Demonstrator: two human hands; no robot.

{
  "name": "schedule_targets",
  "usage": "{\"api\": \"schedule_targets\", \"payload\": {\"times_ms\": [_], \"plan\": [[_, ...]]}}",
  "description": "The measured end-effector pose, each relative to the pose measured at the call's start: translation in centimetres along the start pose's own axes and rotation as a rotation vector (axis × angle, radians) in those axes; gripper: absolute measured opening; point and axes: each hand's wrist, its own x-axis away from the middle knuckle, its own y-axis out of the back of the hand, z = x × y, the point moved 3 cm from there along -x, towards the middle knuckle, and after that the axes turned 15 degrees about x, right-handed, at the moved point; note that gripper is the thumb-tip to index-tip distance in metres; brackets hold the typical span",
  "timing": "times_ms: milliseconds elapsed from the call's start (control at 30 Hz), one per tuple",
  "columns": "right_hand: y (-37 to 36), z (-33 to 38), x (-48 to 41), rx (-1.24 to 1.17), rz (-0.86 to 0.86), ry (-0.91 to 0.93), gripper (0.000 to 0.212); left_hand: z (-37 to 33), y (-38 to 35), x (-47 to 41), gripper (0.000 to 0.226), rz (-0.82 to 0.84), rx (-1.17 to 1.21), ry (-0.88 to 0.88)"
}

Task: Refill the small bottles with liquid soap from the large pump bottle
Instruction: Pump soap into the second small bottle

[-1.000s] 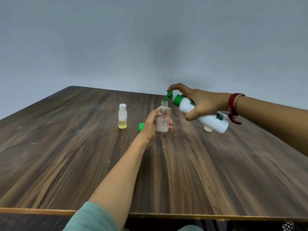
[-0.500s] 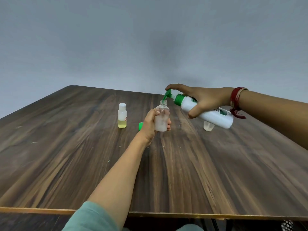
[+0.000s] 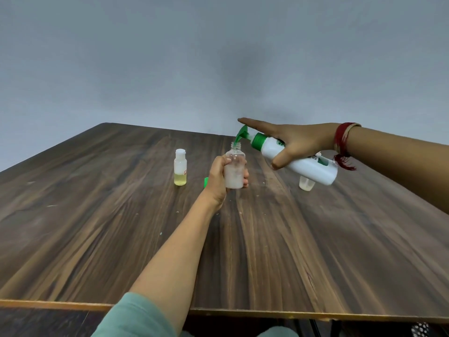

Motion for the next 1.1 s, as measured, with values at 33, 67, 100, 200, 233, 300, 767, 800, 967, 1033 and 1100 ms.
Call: {"api": "schedule_targets", "payload": {"times_ms": [33, 67, 100, 200, 233, 300, 767, 800, 967, 1033, 1100], "plan": [[0.10, 0.12, 0.03, 0.007, 0.003, -0.002, 0.104, 0.02, 0.02, -0.02, 0.040, -0.001, -0.005, -0.001], [0.18, 0.19, 0.05, 0.015, 0.006, -0.001, 0.104, -0.01, -0.04, 0.01, 0.040, -0.002, -0.008, -0.001], [0.23, 0.19, 0.03, 0.025, 0.007, -0.003, 0.102, -0.01, -0.06, 0.02, 0.040, -0.006, -0.010, -0.001], [0.33, 0.13, 0.11, 0.043, 0.005, -0.022, 0.098, -0.02, -0.10, 0.13, 0.038, -0.008, -0.019, 0.003], [0.34, 0.15, 0.15, 0.044, 0.001, -0.025, 0.097, -0.03, -0.05, 0.11, 0.039, -0.004, -0.023, 0.002], [0.27, 0.18, 0.10, 0.044, -0.015, -0.028, 0.093, -0.06, -0.03, 0.07, 0.039, -0.003, -0.038, 0.005], [-0.12, 0.30, -0.30, 0.047, -0.003, -0.015, 0.106, -0.20, 0.05, 0.09, 0.040, -0.033, 0.001, -0.009], [-0.08, 0.28, -0.24, 0.048, -0.003, -0.015, 0.106, -0.19, 0.02, 0.07, 0.039, -0.029, -0.001, -0.010], [0.11, 0.14, 0.31, 0.051, -0.018, -0.023, 0.096, 0.00, -0.04, 0.14, 0.040, -0.006, -0.018, 0.000], [0.14, 0.03, 0.38, 0.049, -0.030, -0.020, 0.089, 0.06, -0.25, 0.21, 0.040, 0.016, -0.038, 0.028], [0.14, -0.07, 0.33, 0.046, -0.038, -0.021, 0.084, 0.17, -0.39, 0.24, 0.041, 0.022, -0.045, 0.050]]}}
